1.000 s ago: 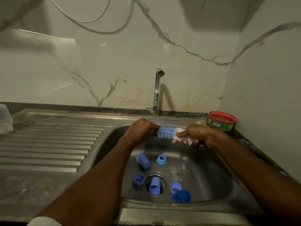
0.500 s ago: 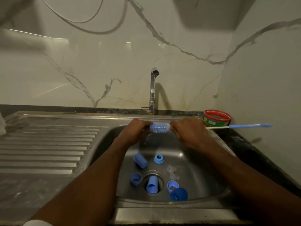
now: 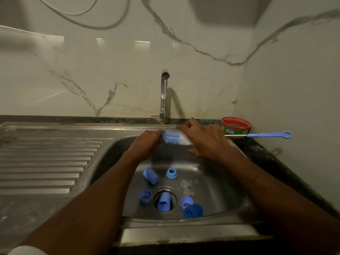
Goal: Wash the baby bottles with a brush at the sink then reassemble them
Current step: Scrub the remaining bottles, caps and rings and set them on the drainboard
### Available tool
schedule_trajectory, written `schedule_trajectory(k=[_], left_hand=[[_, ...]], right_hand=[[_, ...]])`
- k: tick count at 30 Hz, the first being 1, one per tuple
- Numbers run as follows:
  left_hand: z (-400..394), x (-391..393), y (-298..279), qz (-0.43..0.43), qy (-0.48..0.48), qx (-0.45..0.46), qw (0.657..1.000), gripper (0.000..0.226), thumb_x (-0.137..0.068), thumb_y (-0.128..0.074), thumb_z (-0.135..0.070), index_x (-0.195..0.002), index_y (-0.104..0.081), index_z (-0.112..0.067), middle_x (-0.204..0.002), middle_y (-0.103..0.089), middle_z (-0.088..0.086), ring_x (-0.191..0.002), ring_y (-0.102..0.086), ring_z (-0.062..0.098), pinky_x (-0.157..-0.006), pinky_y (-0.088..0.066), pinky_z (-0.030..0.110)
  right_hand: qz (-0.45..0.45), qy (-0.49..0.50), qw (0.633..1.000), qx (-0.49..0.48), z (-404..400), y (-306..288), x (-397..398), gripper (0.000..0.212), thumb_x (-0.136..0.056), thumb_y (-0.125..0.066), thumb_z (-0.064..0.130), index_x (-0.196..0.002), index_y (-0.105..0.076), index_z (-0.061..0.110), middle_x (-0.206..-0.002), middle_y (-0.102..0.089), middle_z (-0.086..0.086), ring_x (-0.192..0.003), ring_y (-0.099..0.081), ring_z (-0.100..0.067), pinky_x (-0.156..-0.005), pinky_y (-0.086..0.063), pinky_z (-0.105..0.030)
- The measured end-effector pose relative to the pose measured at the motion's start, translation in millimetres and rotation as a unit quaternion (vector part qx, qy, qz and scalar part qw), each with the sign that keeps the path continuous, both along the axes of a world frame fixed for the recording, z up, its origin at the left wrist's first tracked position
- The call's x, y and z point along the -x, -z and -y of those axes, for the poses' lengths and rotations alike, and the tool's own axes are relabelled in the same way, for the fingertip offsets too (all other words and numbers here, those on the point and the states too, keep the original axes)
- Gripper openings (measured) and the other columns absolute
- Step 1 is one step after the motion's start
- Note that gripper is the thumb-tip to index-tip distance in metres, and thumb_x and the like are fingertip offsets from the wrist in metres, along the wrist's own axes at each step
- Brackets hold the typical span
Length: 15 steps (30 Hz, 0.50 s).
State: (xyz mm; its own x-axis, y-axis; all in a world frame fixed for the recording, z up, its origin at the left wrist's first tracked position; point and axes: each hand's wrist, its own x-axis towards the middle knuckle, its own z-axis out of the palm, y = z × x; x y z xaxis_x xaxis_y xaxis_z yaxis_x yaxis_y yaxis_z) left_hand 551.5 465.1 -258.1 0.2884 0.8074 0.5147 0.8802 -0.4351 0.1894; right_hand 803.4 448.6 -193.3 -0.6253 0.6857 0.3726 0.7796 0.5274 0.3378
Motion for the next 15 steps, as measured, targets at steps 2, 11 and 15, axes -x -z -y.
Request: schedule_trajectory(k=[2, 11, 15], left_hand=[[0.3, 1.7, 0.2, -0.009, 0.01, 0.019, 1.0, 0.038, -0.1, -0.058, -0.033, -0.136, -0.054, -0.021, -0.13, -0.065, 0.005, -0.115, -0.062, 0.018, -0.1, -0.051, 0.042], [6.4, -3.6, -12.9, -0.043, 0.031, -0.056, 0.997, 0.026, -0.095, -0.069, -0.026, -0.119, -0.068, -0.018, -0.114, -0.072, 0.006, -0.102, -0.067, 0.018, -0.089, -0.05, 0.029], [6.6, -13.5, -14.3, -0.026, 0.04, -0.065, 0.997, 0.033, -0.093, -0.071, -0.021, -0.125, -0.065, -0.014, -0.12, -0.071, 0.01, -0.108, -0.066, 0.022, -0.094, -0.05, 0.032]], right_hand=[[0.048, -0.018, 0.998, -0.048, -2.8, -1.2, 2.4, 0.06, -0.086, -0.073, 0.044, -0.139, -0.048, 0.034, -0.131, -0.059, 0.002, -0.104, -0.064, -0.021, -0.074, -0.05, -0.035], [-0.377, 0.13, 0.796, 0.457, 5.9, -16.7, 6.2, 0.028, -0.101, -0.058, 0.041, -0.097, -0.07, 0.016, -0.063, -0.068, 0.004, -0.049, -0.057, -0.008, -0.051, -0.043, -0.022], [-0.347, 0.126, 0.829, 0.419, 2.2, -17.5, -7.9, 0.032, -0.099, -0.061, 0.044, -0.106, -0.069, 0.014, -0.073, -0.075, 0.002, -0.054, -0.062, -0.012, -0.053, -0.048, -0.022]])
